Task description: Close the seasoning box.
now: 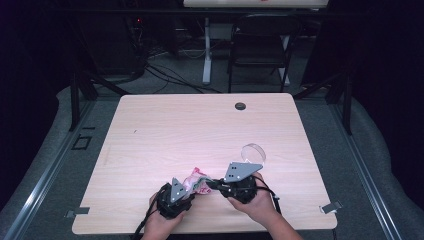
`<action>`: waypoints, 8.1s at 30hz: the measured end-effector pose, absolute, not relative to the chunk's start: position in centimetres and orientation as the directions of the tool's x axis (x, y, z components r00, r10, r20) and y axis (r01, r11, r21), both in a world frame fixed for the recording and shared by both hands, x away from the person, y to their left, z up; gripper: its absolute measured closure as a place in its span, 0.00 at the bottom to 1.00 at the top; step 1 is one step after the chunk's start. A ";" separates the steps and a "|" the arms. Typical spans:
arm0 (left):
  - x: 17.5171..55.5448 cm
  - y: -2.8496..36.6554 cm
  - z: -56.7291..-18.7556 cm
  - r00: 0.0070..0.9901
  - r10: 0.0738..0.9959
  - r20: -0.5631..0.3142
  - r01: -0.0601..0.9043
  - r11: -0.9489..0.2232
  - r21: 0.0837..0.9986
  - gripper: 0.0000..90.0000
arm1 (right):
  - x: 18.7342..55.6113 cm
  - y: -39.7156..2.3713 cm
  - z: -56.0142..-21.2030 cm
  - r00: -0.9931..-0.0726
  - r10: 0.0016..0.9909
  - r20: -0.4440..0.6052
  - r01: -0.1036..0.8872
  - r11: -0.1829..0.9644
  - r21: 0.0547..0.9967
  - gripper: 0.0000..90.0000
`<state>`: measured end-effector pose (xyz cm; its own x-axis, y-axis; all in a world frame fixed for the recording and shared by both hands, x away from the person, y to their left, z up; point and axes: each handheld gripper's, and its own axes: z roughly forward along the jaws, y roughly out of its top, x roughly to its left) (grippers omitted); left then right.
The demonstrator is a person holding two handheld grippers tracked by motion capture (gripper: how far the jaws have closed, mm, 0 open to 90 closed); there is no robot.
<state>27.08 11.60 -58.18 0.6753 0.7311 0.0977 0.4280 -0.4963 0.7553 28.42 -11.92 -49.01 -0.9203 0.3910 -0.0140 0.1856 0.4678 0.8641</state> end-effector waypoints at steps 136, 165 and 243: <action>29.8 7.5 -50.1 0.497 0.424 0.758 0.052 -0.886 0.461 0.67 | 28.4 -16.7 -46.2 -0.896 0.437 -0.078 0.129 0.426 0.896 1.00; 29.4 6.5 -49.6 0.436 0.344 0.831 0.004 -0.925 0.381 0.68 | 28.3 -17.6 -46.4 -0.886 0.458 -0.069 0.145 0.416 0.898 1.00; 28.7 4.3 -47.8 0.336 0.154 0.929 -0.097 -0.976 0.197 0.69 | 28.7 -19.8 -46.8 -0.866 0.496 -0.062 0.170 0.409 0.897 1.00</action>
<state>28.74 4.28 -47.77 0.3359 0.1544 0.9292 -0.0966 -0.9756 0.1971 28.66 -19.79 -46.79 -0.8662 0.4959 -0.0617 0.1703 0.4089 0.8966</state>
